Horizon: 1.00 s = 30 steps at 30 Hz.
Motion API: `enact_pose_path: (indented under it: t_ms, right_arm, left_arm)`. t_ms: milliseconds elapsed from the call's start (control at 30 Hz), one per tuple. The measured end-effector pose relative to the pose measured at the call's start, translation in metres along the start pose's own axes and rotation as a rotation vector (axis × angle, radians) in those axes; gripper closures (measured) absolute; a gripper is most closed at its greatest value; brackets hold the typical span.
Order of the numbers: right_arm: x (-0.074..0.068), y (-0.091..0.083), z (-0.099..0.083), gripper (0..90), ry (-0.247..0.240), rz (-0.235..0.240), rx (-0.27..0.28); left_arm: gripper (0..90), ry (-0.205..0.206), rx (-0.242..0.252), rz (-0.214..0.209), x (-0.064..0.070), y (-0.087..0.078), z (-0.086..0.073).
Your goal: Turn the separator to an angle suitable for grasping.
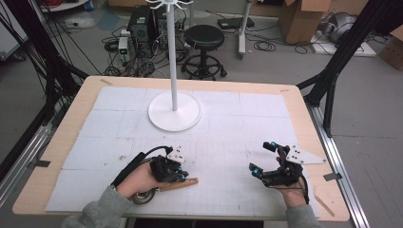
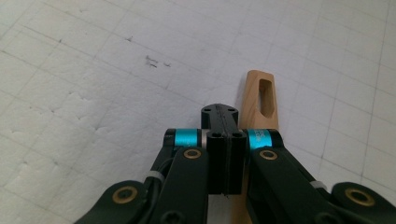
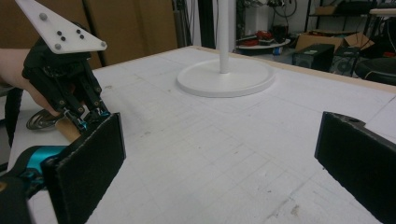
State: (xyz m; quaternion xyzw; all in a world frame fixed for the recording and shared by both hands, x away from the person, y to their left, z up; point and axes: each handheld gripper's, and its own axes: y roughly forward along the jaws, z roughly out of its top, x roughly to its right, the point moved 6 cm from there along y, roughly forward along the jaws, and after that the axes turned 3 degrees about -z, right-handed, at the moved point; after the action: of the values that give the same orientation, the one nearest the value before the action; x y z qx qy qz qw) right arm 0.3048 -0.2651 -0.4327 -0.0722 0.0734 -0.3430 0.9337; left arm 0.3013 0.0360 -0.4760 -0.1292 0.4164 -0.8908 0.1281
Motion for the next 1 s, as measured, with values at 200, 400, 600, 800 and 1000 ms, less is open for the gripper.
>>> enact_pose_path:
  t_ms: [200, 400, 600, 800, 1000]
  right_arm:
    - [-0.001, 0.000, 0.000, 0.9, 0.001, 0.002, -0.001]
    - [-0.001, 0.000, 0.000, 0.9, -0.005, 0.001, -0.001]
    - [0.000, -0.001, 0.000, 0.9, 0.000, 0.003, -0.004]
    - [0.001, -0.001, 0.000, 0.9, 0.000, 0.000, 0.000]
    - [0.002, 0.000, 0.000, 0.9, 0.003, -0.003, 0.004]
  left_arm:
    - [90.0, 0.014, -0.002, -0.027, 0.005, 0.001, 0.000]
    - [89.9, 0.024, 0.003, -0.026, 0.007, 0.001, 0.000]
    - [89.7, 0.030, 0.062, -0.025, 0.004, -0.011, 0.004]
    - [88.2, 0.025, 0.158, -0.036, 0.004, -0.036, 0.005]
    - [71.0, 0.042, 0.169, -0.006, 0.003, -0.045, 0.003]
